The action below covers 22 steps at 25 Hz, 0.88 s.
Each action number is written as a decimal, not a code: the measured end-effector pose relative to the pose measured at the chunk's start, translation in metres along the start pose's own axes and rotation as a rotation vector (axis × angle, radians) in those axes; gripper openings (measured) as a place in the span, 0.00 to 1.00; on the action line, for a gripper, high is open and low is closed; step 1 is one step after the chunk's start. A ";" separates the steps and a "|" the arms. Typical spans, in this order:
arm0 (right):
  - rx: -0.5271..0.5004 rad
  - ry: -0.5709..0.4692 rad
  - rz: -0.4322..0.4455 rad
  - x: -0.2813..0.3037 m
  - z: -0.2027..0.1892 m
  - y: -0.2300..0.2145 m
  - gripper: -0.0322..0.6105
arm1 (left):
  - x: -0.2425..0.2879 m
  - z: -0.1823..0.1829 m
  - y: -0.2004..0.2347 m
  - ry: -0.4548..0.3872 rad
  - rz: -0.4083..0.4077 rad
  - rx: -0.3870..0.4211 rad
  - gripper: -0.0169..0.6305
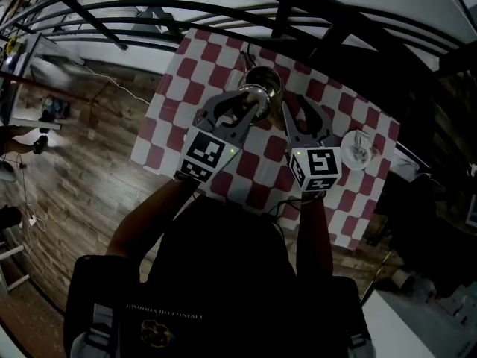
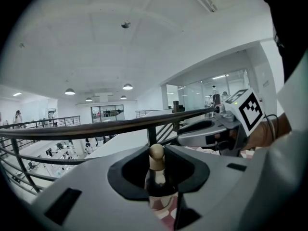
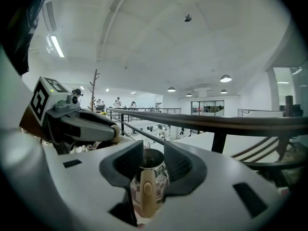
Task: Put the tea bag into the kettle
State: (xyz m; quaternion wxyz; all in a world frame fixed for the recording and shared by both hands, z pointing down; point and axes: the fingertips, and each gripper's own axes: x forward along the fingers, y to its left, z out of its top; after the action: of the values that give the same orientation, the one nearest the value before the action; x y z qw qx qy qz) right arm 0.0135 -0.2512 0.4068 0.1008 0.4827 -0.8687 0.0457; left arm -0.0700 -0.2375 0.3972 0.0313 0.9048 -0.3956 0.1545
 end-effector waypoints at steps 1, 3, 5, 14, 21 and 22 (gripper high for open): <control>0.002 0.001 -0.003 -0.004 -0.001 0.001 0.27 | 0.003 0.002 0.002 -0.004 -0.001 0.004 0.18; 0.006 0.004 -0.007 -0.012 -0.004 0.003 0.27 | 0.010 0.004 0.005 -0.009 0.000 0.008 0.18; 0.009 0.010 -0.010 -0.018 -0.008 0.004 0.27 | 0.015 0.007 0.010 -0.013 0.004 0.008 0.18; 0.039 0.040 -0.058 -0.036 -0.025 -0.006 0.27 | 0.044 0.005 0.023 -0.002 0.002 0.032 0.18; 0.061 0.056 -0.091 -0.041 -0.032 -0.011 0.27 | 0.067 -0.005 0.030 0.016 -0.014 0.032 0.18; 0.065 0.061 -0.097 -0.042 -0.035 -0.012 0.27 | 0.070 -0.007 0.029 0.017 -0.018 0.033 0.18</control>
State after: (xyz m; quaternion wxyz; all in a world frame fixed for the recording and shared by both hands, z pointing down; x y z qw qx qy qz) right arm 0.0500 -0.2163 0.4315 0.1135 0.5257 -0.8389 0.0837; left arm -0.0483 -0.3058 0.4228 0.0211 0.9072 -0.3847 0.1686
